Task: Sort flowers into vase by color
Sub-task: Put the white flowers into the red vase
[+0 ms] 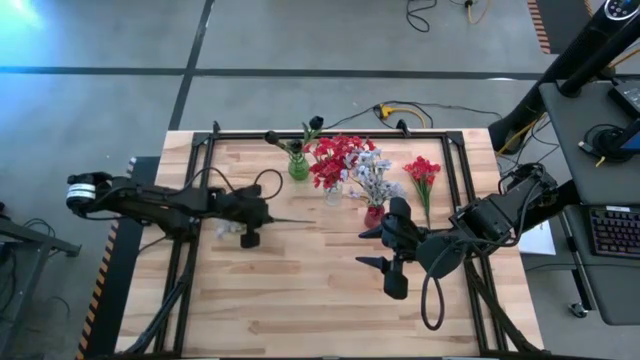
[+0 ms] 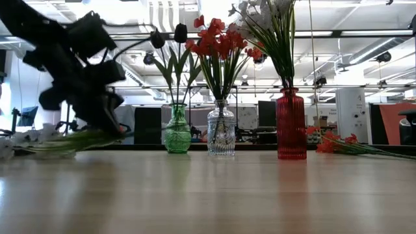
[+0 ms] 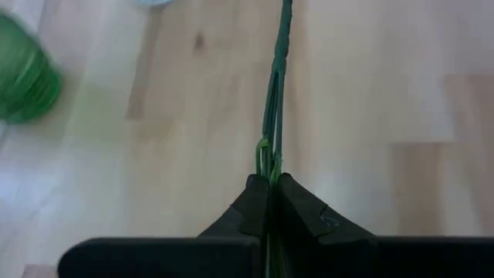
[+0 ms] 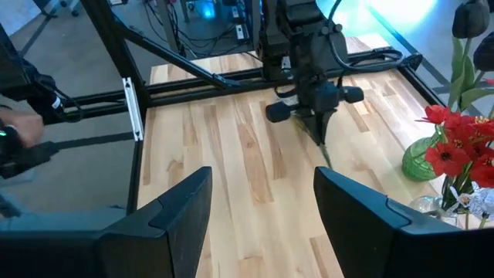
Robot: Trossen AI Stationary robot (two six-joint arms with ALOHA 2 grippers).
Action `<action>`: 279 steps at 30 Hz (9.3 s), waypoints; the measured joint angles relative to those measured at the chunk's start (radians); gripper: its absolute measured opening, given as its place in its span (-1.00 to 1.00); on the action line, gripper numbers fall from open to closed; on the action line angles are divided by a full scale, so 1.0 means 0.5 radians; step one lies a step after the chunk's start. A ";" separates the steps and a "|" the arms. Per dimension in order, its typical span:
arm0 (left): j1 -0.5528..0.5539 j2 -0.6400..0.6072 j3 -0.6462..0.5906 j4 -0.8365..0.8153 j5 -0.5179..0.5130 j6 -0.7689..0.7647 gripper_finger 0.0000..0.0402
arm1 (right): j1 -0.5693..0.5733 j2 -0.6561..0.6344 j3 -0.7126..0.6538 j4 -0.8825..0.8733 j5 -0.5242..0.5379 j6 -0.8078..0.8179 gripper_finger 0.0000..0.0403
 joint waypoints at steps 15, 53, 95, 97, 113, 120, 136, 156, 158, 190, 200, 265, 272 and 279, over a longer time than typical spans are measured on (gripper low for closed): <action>-0.672 0.109 0.500 -0.311 -0.533 -0.022 -1.00 | -0.002 0.075 -0.001 -0.016 -0.002 -0.011 0.09; -1.598 1.380 1.757 -0.601 -2.079 0.782 -1.00 | -0.020 0.872 -0.001 -0.033 -0.014 0.332 0.57; -1.630 1.518 2.024 -0.678 -2.089 0.774 -0.91 | -0.074 0.923 -0.001 -0.036 -0.160 0.329 -0.90; -1.631 1.518 2.032 -0.678 -2.089 0.744 -0.85 | -0.074 0.923 -0.001 -0.035 -0.162 0.330 -0.90; -1.756 1.185 1.927 -0.745 -2.089 0.386 -0.16 | -0.073 0.922 -0.001 -0.376 0.027 0.564 -0.91; -1.870 0.811 1.701 -0.731 -2.093 0.121 -0.14 | -0.071 0.896 -0.002 -0.390 0.222 0.536 -0.91; -2.195 0.254 1.370 -0.429 -2.146 -0.023 -0.17 | -0.038 0.247 -0.653 0.100 0.403 0.294 -0.91; -2.110 0.281 1.082 -0.125 -2.310 -0.095 -0.17 | -0.027 -0.293 -2.805 4.451 0.173 -1.548 -0.91; -2.063 0.277 0.935 0.172 -2.110 0.041 -0.17 | -0.026 -0.248 -2.861 4.660 0.124 -1.615 -0.91; -0.937 0.707 0.653 1.986 -0.120 0.261 -0.10 | 0.056 0.600 -1.907 4.906 -0.056 -2.294 -0.91; -0.937 0.973 0.877 1.993 0.094 0.254 0.11 | 0.053 0.691 -1.764 4.828 -0.055 -2.402 -0.91; -0.918 0.895 0.972 1.384 -0.572 0.435 -0.99 | 0.179 0.347 -1.252 2.976 1.015 -1.522 0.07; -0.918 0.895 0.972 1.385 -0.572 0.436 -0.97 | 0.179 0.340 -1.252 2.976 1.016 -1.553 -0.31; -0.919 0.895 0.972 1.387 -0.571 0.436 -0.93 | 0.179 0.320 -1.253 2.974 1.017 -1.560 -0.79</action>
